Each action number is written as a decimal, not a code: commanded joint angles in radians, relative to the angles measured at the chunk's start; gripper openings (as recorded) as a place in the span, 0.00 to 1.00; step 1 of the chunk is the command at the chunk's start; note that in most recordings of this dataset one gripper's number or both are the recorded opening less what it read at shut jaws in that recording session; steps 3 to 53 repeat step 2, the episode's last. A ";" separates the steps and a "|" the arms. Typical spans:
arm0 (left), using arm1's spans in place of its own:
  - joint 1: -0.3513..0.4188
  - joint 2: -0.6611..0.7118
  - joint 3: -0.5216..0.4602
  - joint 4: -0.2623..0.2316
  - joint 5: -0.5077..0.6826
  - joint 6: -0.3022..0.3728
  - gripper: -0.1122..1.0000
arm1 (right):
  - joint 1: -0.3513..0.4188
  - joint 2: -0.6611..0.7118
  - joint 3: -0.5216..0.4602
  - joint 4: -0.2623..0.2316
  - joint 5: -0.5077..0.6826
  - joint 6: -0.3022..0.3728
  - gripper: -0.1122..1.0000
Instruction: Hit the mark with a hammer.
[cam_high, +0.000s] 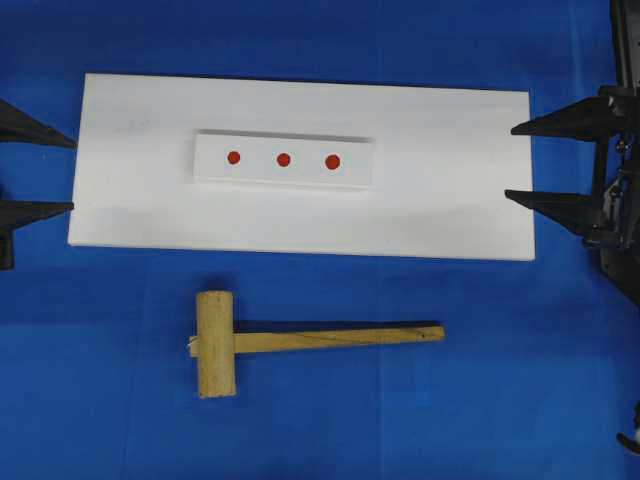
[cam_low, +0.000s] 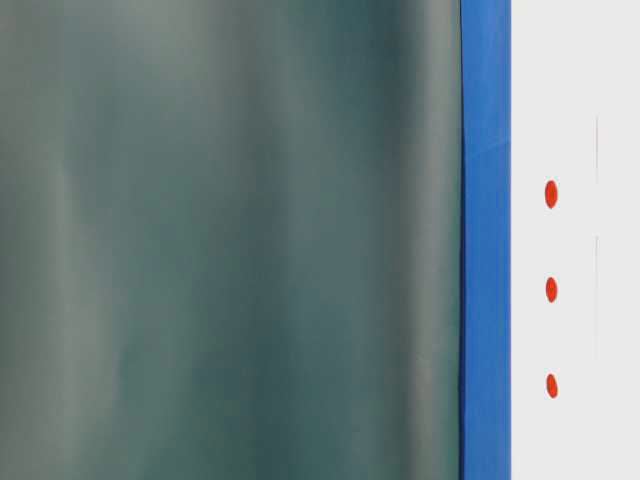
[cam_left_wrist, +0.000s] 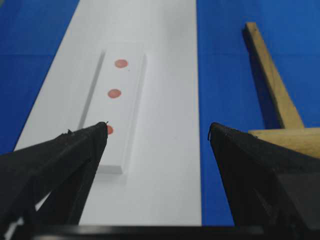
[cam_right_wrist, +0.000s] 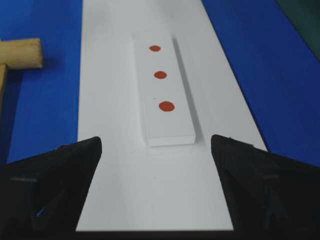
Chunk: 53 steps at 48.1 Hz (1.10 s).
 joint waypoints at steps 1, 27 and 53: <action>-0.003 0.006 -0.012 0.002 -0.002 0.003 0.82 | -0.002 0.008 -0.012 0.002 -0.002 0.000 0.82; -0.003 0.006 -0.012 0.002 -0.002 0.003 0.82 | -0.002 0.008 -0.012 0.002 -0.002 0.000 0.82; -0.003 0.006 -0.012 0.002 -0.002 0.003 0.82 | -0.002 0.008 -0.012 0.002 -0.002 0.000 0.82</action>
